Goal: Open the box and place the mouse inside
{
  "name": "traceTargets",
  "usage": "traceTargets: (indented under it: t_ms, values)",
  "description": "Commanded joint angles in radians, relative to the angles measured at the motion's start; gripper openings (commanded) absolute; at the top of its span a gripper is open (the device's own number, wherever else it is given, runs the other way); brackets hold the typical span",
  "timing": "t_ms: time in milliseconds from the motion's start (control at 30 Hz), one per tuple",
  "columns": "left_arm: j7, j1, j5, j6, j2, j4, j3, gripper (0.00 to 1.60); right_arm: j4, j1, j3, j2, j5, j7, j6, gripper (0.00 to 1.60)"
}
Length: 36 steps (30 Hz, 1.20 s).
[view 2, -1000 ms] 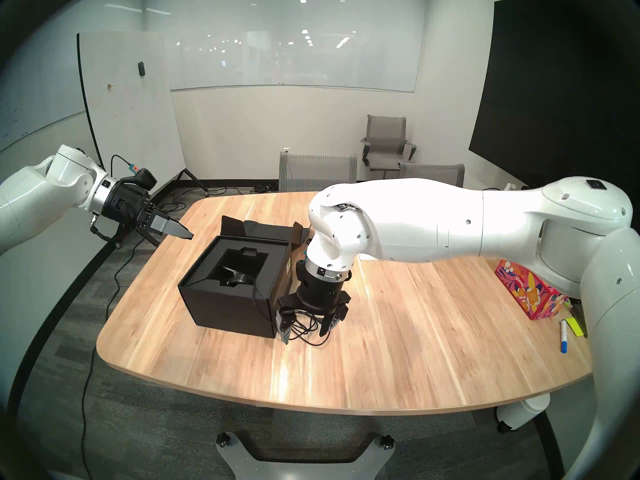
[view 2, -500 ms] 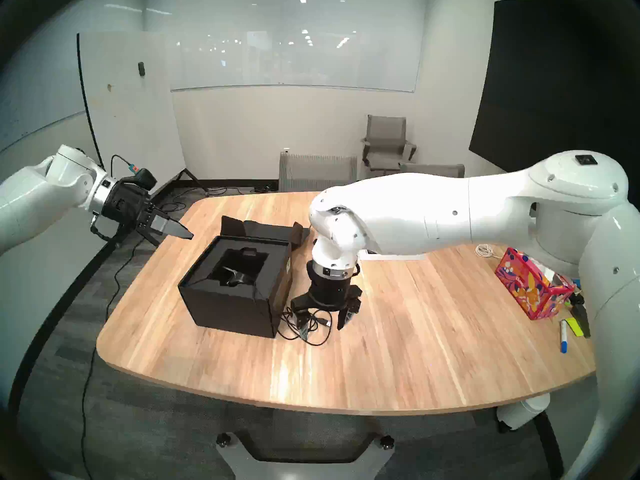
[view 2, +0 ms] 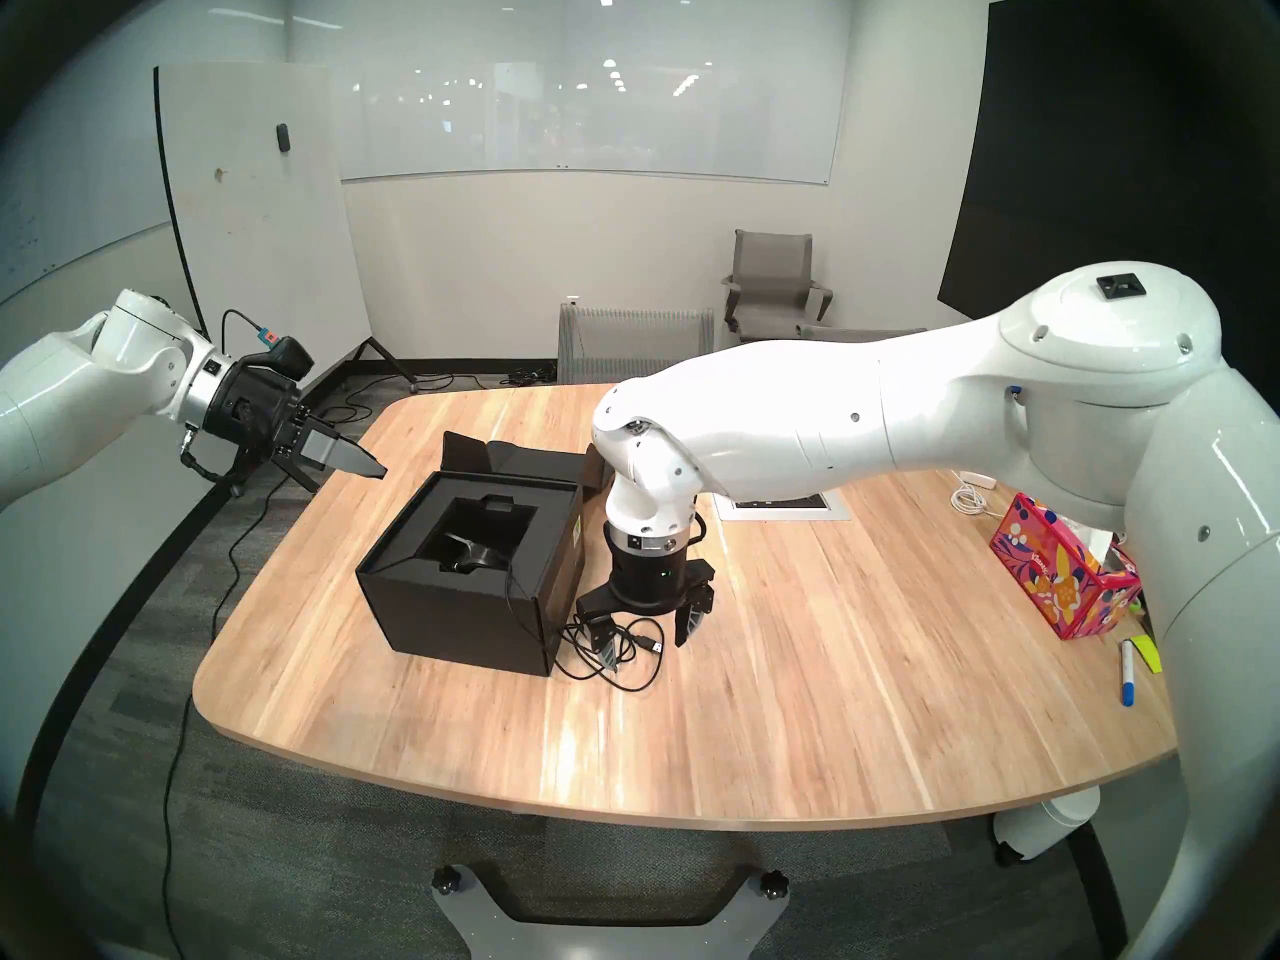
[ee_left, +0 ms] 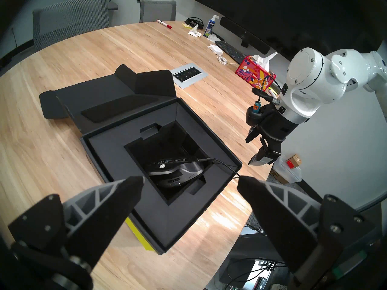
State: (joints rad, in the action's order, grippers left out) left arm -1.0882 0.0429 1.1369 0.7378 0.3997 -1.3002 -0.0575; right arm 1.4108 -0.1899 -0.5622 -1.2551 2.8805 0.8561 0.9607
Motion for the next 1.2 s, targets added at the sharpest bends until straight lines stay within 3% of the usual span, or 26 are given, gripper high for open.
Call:
traceTargets:
  t_ms: [0, 1167]
  values:
    - [-0.018, -0.019, 0.005, -0.002, 0.001, 0.0, -0.014, 1.6, -0.018, -0.024, -0.01, -0.041, -0.001, -0.028, -0.001, 1.6]
    - [-0.025, -0.022, 0.003, -0.002, 0.002, 0.002, -0.011, 1.6, -0.048, -0.043, -0.149, -0.098, -0.001, -0.196, -0.001, 1.6]
